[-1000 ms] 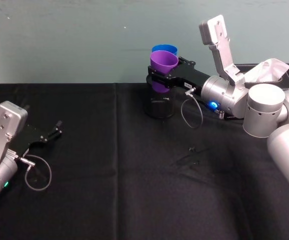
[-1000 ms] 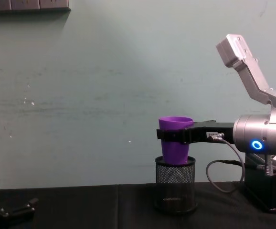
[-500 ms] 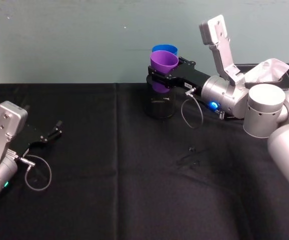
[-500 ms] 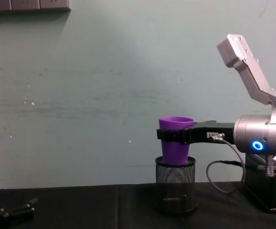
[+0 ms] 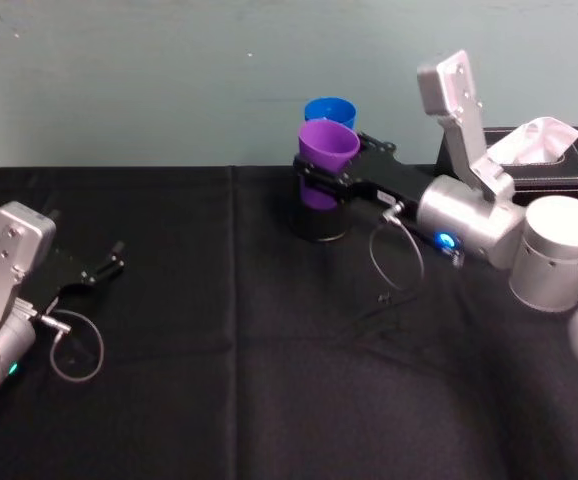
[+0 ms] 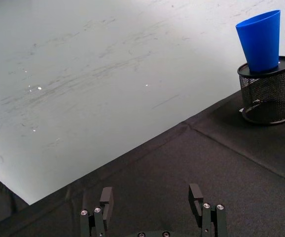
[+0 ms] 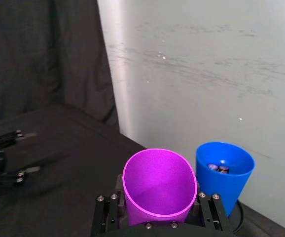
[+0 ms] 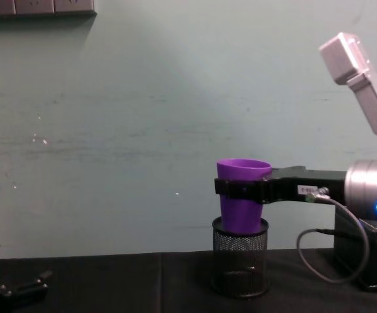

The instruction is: Pick up one cup with a gripper and tap it against the other cup.

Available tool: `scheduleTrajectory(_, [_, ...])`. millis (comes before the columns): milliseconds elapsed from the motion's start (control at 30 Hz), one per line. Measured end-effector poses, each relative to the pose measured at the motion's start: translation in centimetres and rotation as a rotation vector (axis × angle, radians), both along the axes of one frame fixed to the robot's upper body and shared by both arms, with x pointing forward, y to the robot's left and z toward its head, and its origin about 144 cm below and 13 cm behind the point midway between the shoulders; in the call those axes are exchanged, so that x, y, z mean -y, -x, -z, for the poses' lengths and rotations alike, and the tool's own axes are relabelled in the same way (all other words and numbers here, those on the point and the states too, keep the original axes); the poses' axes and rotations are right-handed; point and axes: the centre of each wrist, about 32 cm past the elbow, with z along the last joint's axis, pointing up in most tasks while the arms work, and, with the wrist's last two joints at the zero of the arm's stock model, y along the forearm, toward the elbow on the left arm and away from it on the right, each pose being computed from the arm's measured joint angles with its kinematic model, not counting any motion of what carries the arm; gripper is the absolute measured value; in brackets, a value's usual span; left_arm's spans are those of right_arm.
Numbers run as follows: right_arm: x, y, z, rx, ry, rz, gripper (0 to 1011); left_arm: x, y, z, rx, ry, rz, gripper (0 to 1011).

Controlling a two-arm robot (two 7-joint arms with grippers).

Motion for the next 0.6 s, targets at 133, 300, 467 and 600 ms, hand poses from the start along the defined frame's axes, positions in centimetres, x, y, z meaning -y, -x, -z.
scheduleTrajectory(133, [0.5,1.4,0.1,0.005,0.005,-0.017,723,0.0,0.0,0.0,0.000,0.000,0.000,1000])
scheduleTrajectory(300, [1.0,2.9,0.4,0.012,0.022,-0.036,723,0.0,0.0,0.0,0.000,0.000,0.000,1000])
scheduleTrajectory(467, [1.2,4.9,1.5,0.019,0.035,-0.056,724,0.0,0.0,0.0,0.000,0.000,0.000,1000])
scheduleTrajectory(600, [1.3,6.5,3.0,0.014,0.041,-0.060,723,0.0,0.0,0.0,0.000,0.000,0.000,1000])
